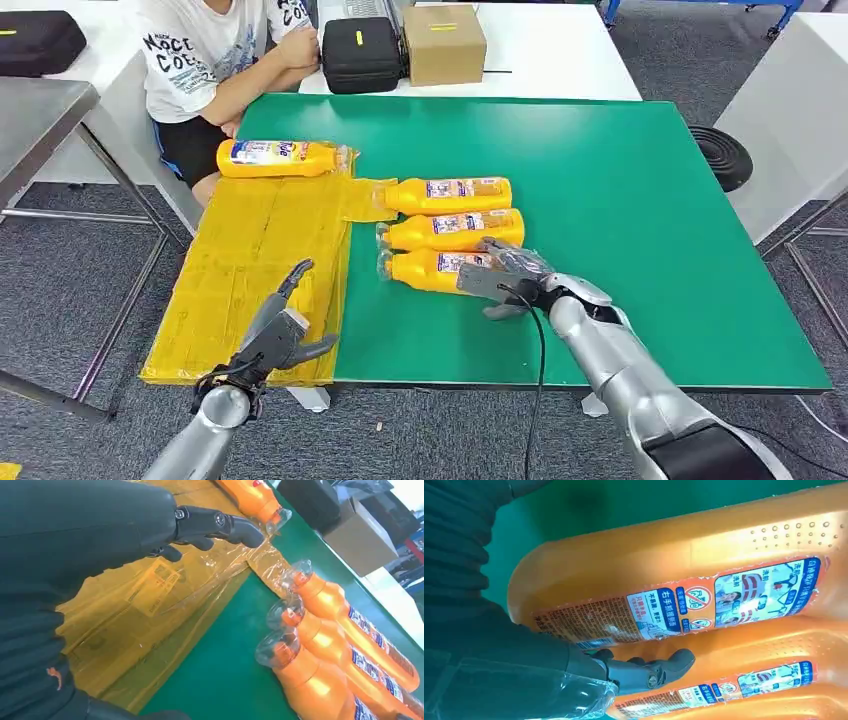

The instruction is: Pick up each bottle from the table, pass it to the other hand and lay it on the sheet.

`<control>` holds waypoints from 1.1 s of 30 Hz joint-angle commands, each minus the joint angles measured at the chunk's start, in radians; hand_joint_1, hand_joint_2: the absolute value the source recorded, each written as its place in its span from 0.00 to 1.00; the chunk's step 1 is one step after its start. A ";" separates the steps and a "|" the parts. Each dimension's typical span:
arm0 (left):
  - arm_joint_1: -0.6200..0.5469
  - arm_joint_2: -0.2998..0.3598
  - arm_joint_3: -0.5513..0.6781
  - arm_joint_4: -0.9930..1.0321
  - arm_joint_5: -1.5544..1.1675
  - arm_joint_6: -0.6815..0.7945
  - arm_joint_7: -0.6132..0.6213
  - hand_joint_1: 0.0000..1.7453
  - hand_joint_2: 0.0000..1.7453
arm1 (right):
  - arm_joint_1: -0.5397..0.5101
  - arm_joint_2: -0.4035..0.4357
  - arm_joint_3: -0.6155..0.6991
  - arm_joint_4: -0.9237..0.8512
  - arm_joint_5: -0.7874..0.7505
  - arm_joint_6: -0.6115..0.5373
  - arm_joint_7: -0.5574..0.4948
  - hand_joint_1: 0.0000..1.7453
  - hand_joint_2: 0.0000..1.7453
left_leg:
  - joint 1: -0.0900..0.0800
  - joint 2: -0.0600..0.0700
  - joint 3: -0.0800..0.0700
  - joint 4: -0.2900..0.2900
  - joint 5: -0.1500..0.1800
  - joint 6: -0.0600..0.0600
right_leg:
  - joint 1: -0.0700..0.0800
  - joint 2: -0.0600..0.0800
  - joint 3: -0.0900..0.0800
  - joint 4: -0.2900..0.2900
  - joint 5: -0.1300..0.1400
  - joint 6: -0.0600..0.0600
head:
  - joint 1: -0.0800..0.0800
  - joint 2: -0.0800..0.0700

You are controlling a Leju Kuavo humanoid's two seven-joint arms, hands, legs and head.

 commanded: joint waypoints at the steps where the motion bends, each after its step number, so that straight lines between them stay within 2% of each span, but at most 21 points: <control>1: -0.020 0.018 -0.003 0.043 0.006 -0.013 0.005 0.00 1.00 | 0.096 -0.045 0.037 -0.011 -0.030 0.050 -0.016 0.00 1.00 | 0.002 -0.003 0.004 -0.003 0.000 0.000 | 0.002 -0.005 0.006 -0.004 -0.001 -0.003 | 0.000 0.000; 10: -0.007 0.020 -0.001 0.032 0.010 -0.013 0.003 0.00 1.00 | 0.114 -0.049 0.045 -0.040 -0.040 0.042 -0.008 0.00 1.00 | 0.002 -0.002 0.004 -0.002 0.000 0.000 | 0.002 -0.003 0.006 -0.004 0.000 -0.003 | 0.000 0.000; 20: -0.018 0.011 0.000 0.052 0.011 -0.019 0.002 0.00 1.00 | 0.115 -0.038 0.038 0.005 -0.067 0.051 0.013 0.00 1.00 | 0.002 -0.002 0.004 -0.002 0.000 0.000 | 0.002 -0.004 0.006 -0.004 0.000 -0.003 | 0.000 0.000; 33: -0.033 0.012 -0.005 0.085 0.019 -0.020 -0.003 0.00 1.00 | 0.031 -0.049 0.027 0.138 -0.115 0.121 0.013 0.00 1.00 | 0.001 -0.003 0.004 -0.001 0.000 0.000 | 0.002 -0.004 0.005 -0.003 -0.001 -0.002 | 0.001 0.000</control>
